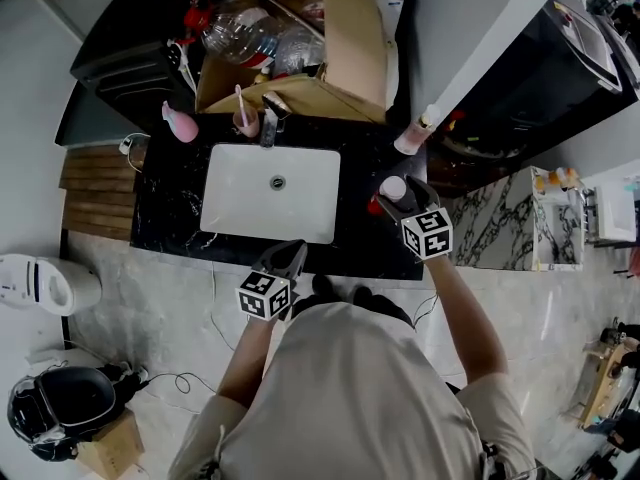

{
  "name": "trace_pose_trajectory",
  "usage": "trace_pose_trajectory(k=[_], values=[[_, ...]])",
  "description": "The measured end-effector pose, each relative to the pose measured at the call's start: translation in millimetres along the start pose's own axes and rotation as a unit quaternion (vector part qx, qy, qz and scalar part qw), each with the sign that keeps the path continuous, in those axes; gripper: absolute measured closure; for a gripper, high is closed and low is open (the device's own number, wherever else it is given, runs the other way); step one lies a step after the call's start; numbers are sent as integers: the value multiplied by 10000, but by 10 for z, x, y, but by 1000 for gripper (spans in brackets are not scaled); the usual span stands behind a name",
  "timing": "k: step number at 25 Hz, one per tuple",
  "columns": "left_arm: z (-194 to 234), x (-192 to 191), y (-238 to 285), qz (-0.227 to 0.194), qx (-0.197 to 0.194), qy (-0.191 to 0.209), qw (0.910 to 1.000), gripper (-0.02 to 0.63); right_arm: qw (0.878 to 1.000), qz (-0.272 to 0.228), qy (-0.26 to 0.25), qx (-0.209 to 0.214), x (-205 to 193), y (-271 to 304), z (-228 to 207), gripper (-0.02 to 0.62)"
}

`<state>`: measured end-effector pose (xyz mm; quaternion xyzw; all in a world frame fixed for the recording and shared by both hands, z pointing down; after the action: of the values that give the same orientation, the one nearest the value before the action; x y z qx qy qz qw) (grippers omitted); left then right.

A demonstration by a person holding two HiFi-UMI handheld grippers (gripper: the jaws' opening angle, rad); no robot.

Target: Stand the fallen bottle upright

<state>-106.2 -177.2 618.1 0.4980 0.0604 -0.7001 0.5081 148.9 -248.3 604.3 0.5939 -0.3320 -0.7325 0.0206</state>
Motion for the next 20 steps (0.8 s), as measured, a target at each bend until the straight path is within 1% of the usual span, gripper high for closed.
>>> trace_pose_trajectory(k=[4,9,16,20], values=[[-175,43,22,-102,57,79,9999,598,9997,-246,23,-43,77,-242,-61,256],[-452,194,-10,-516,178,109,9984,598,9986,-529,60,41,222,-573,-100,258],[-839,359,-14,-698,174,256,9971,598,9945,-994,306,79,410,-1129,-150,261],[-1047,473,-24,-832,63,251,9962,598,9939,-1032,394,60,402,-1373,-201,262]])
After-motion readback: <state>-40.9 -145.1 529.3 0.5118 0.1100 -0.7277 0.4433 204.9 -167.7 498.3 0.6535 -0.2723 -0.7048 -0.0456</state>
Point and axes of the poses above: the fingertips, and each gripper's own axes: y forward along the fingers, z to its left, x out of its top, the point moved 3 cm from there along -y, backward along the fingers, and after that the axes turned 8 degrees about -y, right-handed, at the moved point
